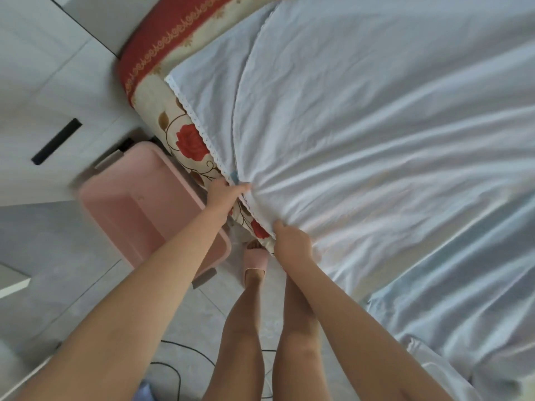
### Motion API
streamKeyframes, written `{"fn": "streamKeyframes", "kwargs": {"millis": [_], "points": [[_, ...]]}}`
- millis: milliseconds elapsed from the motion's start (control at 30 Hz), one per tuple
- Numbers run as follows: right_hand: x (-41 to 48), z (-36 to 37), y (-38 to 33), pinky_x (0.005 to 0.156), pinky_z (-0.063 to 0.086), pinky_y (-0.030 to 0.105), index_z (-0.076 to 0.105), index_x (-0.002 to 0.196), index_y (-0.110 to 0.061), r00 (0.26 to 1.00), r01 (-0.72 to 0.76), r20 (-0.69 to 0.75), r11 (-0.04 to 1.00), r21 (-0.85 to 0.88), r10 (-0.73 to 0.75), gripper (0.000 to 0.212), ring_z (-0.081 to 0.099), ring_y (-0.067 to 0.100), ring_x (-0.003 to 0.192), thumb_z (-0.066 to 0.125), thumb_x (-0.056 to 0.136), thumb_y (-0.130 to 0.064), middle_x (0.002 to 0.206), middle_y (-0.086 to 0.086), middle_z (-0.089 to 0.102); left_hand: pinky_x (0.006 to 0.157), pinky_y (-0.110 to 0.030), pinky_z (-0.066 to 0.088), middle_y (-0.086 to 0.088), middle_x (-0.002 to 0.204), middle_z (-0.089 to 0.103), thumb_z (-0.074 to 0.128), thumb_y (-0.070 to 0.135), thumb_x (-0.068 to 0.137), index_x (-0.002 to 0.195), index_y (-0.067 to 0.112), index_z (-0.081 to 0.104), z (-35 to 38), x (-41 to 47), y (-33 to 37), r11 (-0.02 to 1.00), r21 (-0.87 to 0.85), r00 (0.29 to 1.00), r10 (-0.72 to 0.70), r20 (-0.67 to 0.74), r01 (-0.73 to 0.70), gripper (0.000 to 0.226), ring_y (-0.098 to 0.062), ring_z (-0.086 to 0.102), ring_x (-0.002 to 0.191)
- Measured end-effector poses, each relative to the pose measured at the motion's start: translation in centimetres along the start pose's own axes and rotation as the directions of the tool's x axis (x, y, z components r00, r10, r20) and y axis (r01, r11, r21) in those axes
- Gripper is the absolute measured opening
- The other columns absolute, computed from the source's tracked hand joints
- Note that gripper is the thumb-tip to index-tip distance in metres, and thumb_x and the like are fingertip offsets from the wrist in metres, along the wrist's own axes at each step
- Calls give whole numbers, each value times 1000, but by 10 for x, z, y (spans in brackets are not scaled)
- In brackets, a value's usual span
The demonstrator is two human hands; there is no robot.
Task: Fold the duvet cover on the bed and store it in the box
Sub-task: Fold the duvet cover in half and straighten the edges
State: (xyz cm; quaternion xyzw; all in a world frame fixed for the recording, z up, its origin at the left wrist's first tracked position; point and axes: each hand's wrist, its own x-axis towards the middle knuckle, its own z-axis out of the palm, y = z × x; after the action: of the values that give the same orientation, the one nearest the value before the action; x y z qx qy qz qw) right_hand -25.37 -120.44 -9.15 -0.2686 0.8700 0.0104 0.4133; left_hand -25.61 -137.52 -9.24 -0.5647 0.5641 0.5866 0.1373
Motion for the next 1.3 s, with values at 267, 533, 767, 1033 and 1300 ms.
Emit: {"fn": "streamKeyframes", "kwargs": {"millis": [267,533,767,1033,1300], "points": [[10,-5,4,57,33,26,42,92,-17,998,26,50,997,66,-29,12,47,23,72,47,86,-7,64,-5,35,86,-28,46,-5,123,57,77,19,78,131,4,45,8,37,115,975,-222,998,8,-68,-23,63,-23,55,117],[12,-28,-6,52,30,23,37,68,-18,977,57,202,996,68,-69,20,48,23,71,50,81,-8,64,-4,37,97,-20,38,-9,139,49,76,18,79,139,-1,37,-17,51,112,984,-139,960,66,-273,-107,74,-21,47,127],[15,-28,-20,74,44,29,51,90,-15,921,67,380,996,60,-85,5,57,25,95,51,85,-17,94,3,52,91,-18,29,-11,146,37,70,17,85,143,-2,27,-28,49,91,993,-83,964,58,-261,-82,74,-23,38,132],[98,-157,44,69,37,28,57,113,-16,939,64,-336,922,383,74,23,59,25,92,39,99,-20,105,6,63,90,-18,34,10,117,55,77,31,77,128,12,53,-46,79,133,942,-326,985,28,-172,-84,60,-10,50,115],[232,-301,63,74,47,38,31,145,-20,869,67,-487,996,-66,-91,58,56,27,110,38,93,6,152,-1,23,89,-25,38,4,112,55,66,40,84,127,11,52,-50,97,131,913,-340,846,11,-534,-227,54,-17,50,107]]}}
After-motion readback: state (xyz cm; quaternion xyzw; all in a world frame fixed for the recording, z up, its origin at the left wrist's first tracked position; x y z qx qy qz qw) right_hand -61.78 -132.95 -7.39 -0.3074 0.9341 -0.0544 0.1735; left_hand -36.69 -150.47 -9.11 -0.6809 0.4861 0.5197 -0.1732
